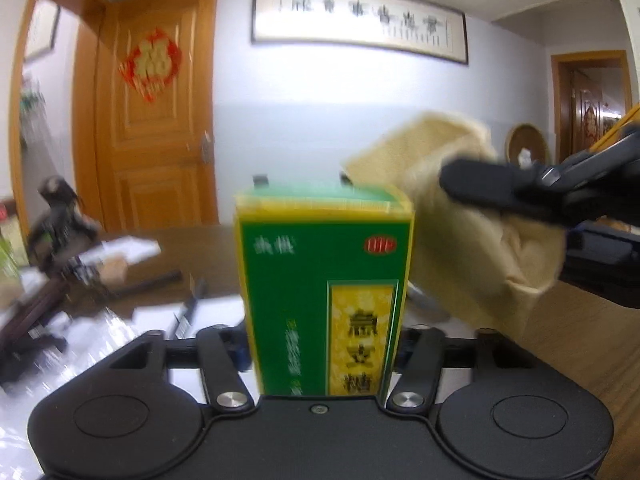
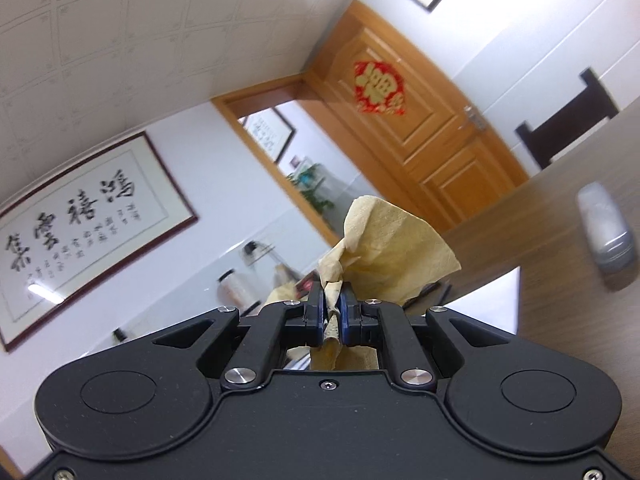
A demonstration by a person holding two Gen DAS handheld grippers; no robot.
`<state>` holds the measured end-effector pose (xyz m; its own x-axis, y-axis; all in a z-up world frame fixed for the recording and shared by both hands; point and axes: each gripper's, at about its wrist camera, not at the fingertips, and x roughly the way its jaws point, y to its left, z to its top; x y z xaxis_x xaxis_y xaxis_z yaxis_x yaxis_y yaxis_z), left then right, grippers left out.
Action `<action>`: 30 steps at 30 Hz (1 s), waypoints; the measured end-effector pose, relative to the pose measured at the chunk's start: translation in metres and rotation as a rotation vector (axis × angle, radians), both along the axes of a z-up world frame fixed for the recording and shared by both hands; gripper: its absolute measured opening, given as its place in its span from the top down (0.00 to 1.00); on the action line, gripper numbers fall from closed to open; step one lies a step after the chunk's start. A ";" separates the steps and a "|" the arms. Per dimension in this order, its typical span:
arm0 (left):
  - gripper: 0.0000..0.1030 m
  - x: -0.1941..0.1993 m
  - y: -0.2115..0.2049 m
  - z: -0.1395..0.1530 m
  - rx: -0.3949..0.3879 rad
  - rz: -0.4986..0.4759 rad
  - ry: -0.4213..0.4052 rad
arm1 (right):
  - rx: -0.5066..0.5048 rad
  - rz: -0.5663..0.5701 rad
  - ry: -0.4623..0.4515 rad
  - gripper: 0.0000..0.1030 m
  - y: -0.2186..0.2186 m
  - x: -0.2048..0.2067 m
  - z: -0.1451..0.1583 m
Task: Clean container
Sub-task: 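Lower the cloth and open the right gripper while the left gripper sets the box down and opens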
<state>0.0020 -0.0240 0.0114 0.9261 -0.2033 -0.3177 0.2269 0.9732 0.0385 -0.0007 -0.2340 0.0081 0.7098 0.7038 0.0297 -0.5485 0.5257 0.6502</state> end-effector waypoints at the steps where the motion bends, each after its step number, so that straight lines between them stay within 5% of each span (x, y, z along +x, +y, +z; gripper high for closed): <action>1: 0.24 -0.003 -0.001 0.001 0.010 0.016 -0.025 | -0.038 -0.046 0.016 0.91 -0.001 0.001 0.001; 3: 0.24 -0.006 -0.004 0.001 0.027 0.038 -0.044 | -0.131 -0.137 0.068 0.91 0.000 0.006 0.001; 9: 0.51 0.002 -0.009 -0.004 0.025 0.025 0.019 | -0.360 -0.276 0.276 0.91 0.007 0.029 -0.012; 13: 0.51 0.003 -0.012 -0.004 0.027 0.050 0.008 | -0.400 -0.301 0.338 0.75 0.006 0.038 -0.018; 18: 0.51 0.026 -0.009 -0.003 0.022 0.073 0.019 | -0.476 -0.346 0.329 0.65 0.011 0.042 -0.020; 25: 0.51 0.059 -0.012 -0.001 0.016 0.105 0.039 | -0.728 -0.466 0.224 0.41 0.039 0.038 -0.017; 30: 0.51 0.073 -0.020 -0.003 0.022 0.131 0.036 | -0.785 -0.503 0.190 0.37 0.051 0.038 -0.018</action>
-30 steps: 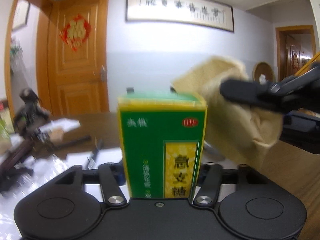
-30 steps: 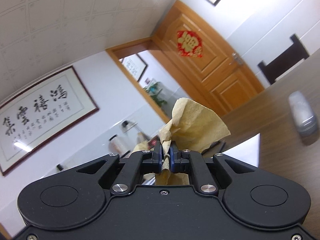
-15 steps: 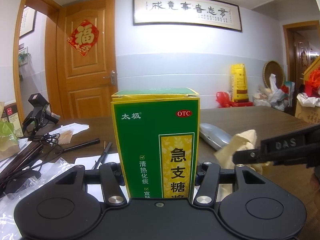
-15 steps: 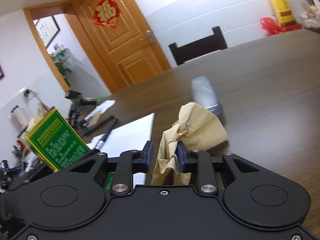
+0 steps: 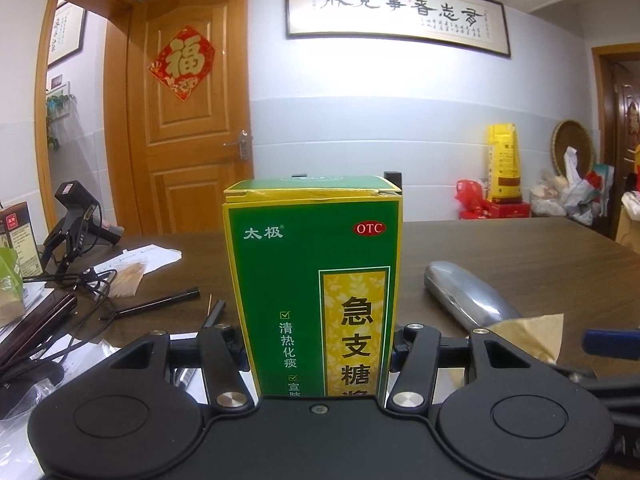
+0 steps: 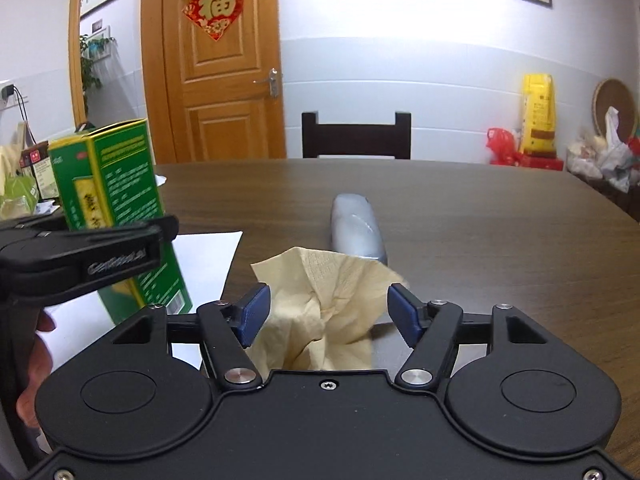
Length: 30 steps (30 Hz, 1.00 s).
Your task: Clean container
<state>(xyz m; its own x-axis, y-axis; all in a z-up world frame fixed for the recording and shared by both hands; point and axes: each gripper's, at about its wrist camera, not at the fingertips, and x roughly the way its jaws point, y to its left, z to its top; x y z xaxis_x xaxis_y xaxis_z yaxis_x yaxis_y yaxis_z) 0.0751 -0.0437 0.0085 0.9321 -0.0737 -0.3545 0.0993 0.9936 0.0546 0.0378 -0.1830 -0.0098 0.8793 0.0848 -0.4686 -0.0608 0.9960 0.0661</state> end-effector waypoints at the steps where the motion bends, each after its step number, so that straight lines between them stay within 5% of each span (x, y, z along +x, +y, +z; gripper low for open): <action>1: 0.51 0.000 0.000 0.000 -0.003 0.003 -0.001 | -0.008 0.002 -0.002 0.37 0.002 0.000 -0.001; 11: 0.49 -0.023 0.006 -0.010 -0.039 0.006 0.037 | -0.060 0.034 -0.014 0.20 0.014 -0.006 -0.002; 20: 0.24 -0.034 0.017 -0.003 -0.054 0.036 0.012 | -0.046 0.019 -0.028 0.13 0.009 -0.006 -0.002; 22: 0.11 -0.037 0.018 -0.002 -0.039 0.060 0.006 | -0.052 0.006 -0.040 0.06 0.009 -0.009 -0.001; 30: 0.01 -0.054 0.019 0.007 0.010 0.087 -0.061 | -0.053 -0.021 -0.077 0.00 0.003 -0.012 0.003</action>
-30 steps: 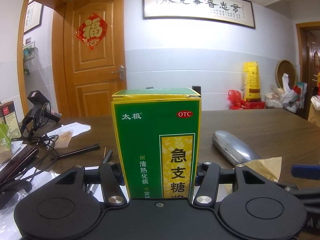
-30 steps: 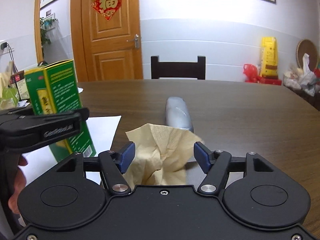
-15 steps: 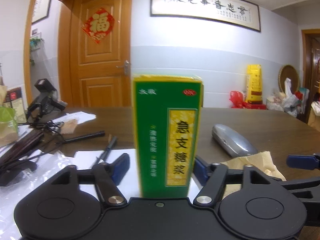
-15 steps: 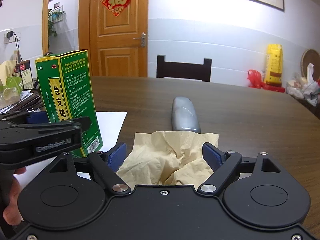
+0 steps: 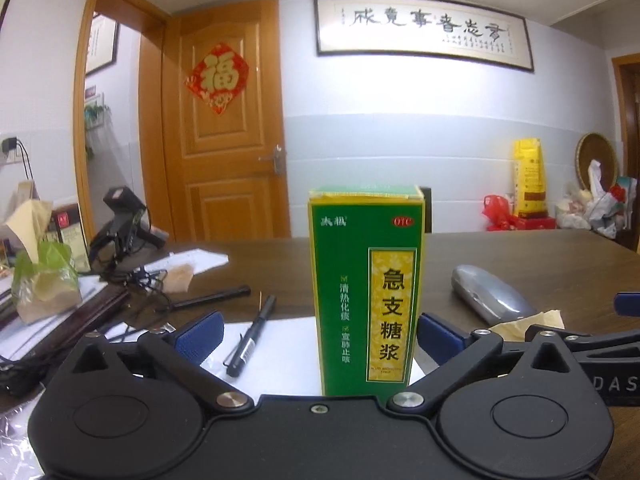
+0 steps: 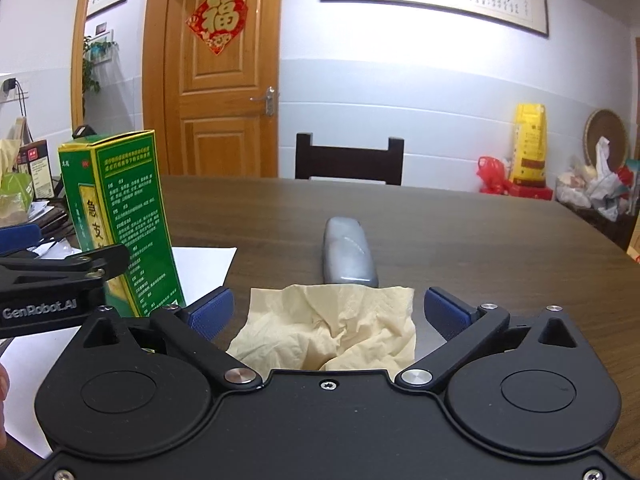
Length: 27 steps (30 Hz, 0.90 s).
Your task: Clean container
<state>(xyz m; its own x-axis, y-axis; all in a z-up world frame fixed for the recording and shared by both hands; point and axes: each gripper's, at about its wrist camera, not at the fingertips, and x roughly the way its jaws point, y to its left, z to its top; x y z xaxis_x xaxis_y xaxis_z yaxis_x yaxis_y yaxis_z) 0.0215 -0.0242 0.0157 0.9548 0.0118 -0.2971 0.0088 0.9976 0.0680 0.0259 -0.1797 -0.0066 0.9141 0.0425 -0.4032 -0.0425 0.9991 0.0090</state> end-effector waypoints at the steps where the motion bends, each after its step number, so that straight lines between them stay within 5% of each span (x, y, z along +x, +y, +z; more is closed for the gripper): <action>1: 0.01 -0.002 0.001 0.002 -0.005 -0.005 -0.003 | 0.002 0.001 0.001 0.00 -0.001 0.001 0.000; 16: 0.00 0.001 0.050 0.016 -0.364 -0.245 0.075 | 0.041 0.007 -0.029 0.00 -0.007 -0.005 0.008; 27: 0.00 -0.007 0.046 0.010 -0.417 -0.322 0.062 | 0.029 0.049 -0.081 0.00 -0.002 -0.018 0.019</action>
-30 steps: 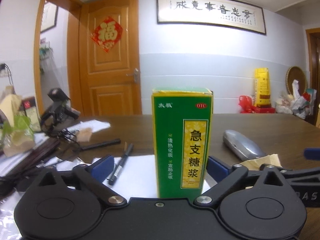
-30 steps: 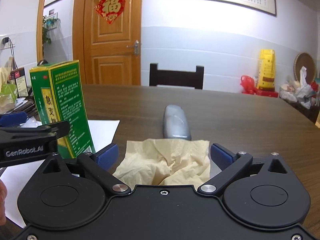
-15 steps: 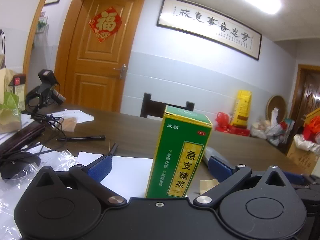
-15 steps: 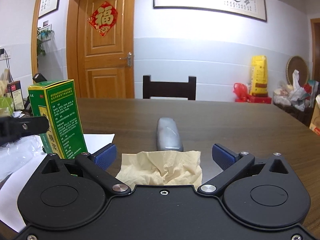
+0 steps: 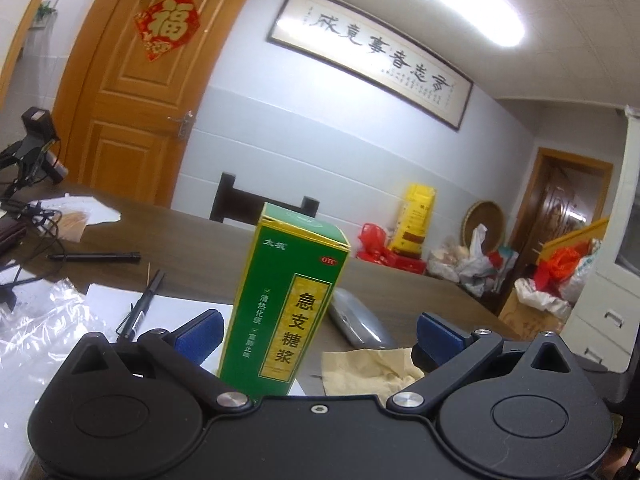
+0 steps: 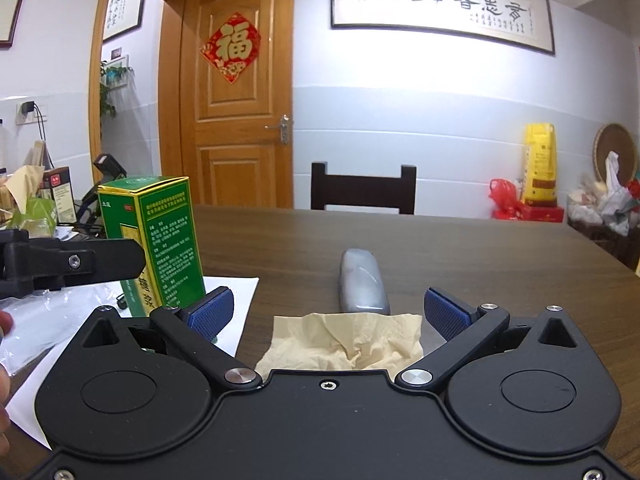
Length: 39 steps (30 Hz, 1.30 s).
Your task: Clean container
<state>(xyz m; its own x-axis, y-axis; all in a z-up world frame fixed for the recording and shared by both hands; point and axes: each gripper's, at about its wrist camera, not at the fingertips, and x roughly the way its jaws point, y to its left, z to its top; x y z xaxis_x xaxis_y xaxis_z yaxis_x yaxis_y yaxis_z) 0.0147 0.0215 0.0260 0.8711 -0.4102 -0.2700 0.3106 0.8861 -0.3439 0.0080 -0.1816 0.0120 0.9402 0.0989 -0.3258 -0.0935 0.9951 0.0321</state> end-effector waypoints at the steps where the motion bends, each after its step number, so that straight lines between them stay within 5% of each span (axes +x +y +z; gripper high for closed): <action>1: 0.00 0.000 0.003 -0.001 -0.017 0.014 0.009 | 0.000 0.002 -0.001 0.00 0.000 0.000 0.000; 5: 0.00 0.007 0.008 -0.005 -0.007 0.098 0.072 | -0.017 0.009 -0.005 0.00 0.004 -0.001 0.000; 14: 0.00 0.004 -0.022 -0.006 0.333 0.316 0.002 | -0.088 -0.017 -0.022 0.00 0.012 0.003 -0.005; 22: 0.00 -0.008 -0.041 0.000 0.401 0.328 -0.024 | -0.074 -0.049 -0.015 0.00 0.010 0.004 -0.009; 31: 0.00 -0.009 -0.032 0.001 0.347 0.347 0.020 | -0.082 -0.043 -0.009 0.00 0.013 0.004 -0.012; 39: 0.00 -0.011 -0.039 -0.001 0.385 0.349 0.018 | -0.078 -0.039 -0.007 0.00 0.011 0.004 -0.011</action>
